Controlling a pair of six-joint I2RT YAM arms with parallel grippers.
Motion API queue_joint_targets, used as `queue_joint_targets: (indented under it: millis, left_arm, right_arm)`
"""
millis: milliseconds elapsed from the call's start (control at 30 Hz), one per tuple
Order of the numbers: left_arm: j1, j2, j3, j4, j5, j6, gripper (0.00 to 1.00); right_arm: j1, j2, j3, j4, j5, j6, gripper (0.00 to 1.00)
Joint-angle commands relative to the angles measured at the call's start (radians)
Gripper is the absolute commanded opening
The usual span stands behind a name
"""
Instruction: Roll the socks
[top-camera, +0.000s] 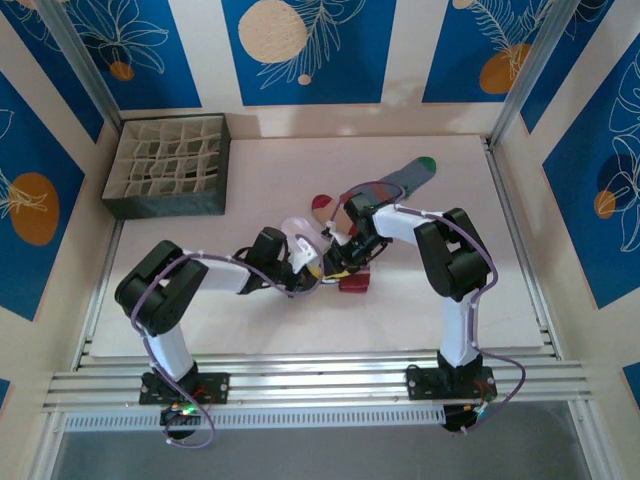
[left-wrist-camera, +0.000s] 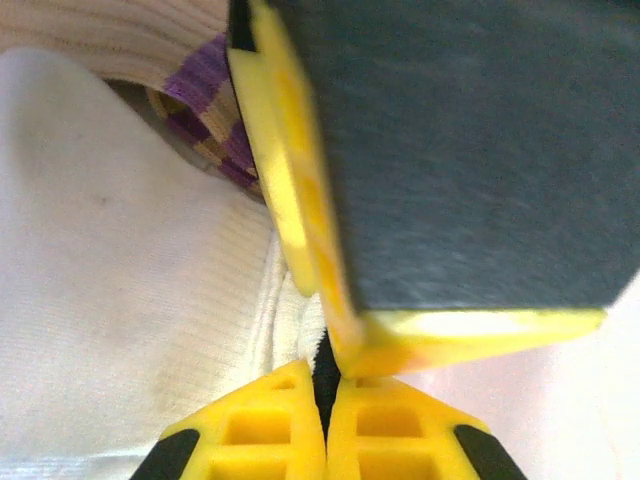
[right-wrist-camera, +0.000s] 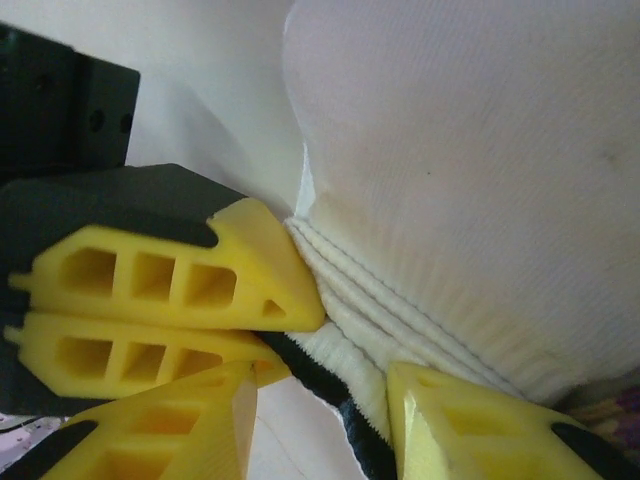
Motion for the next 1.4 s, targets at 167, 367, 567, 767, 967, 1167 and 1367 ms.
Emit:
queue_joint_targets:
  millis: [167,367,567,767,967,1167,1367]
  left_arm:
    - [0.089,0.106,0.023,-0.086,0.15,-0.253,0.0]
    - [0.117,0.16,0.049,-0.107,0.173,-0.338,0.0]
    - [0.131,0.179,0.059,-0.118,0.19,-0.358,0.0]
    - [0.143,0.177,0.063,-0.138,0.203,-0.346,0.0]
    - [0.153,0.177,0.068,-0.159,0.214,-0.335,0.0]
    - [0.171,0.188,0.068,-0.167,0.237,-0.349,0.0]
    - [0.176,0.192,0.071,-0.166,0.25,-0.359,0.0]
  right_arm:
    - [0.028,-0.037,-0.056,0.104,-0.001,0.007,0.42]
    - [0.035,-0.022,-0.045,0.09,0.039,-0.011,0.4]
    - [0.022,-0.052,-0.073,0.121,0.026,-0.015,0.43]
    - [-0.021,-0.095,-0.112,0.179,-0.092,-0.001,0.47]
    - [-0.019,-0.075,-0.112,0.178,-0.083,-0.027,0.48]
    - [-0.017,-0.085,-0.151,0.209,-0.044,-0.041,0.46]
    - [-0.004,-0.068,-0.151,0.223,0.038,-0.023,0.31]
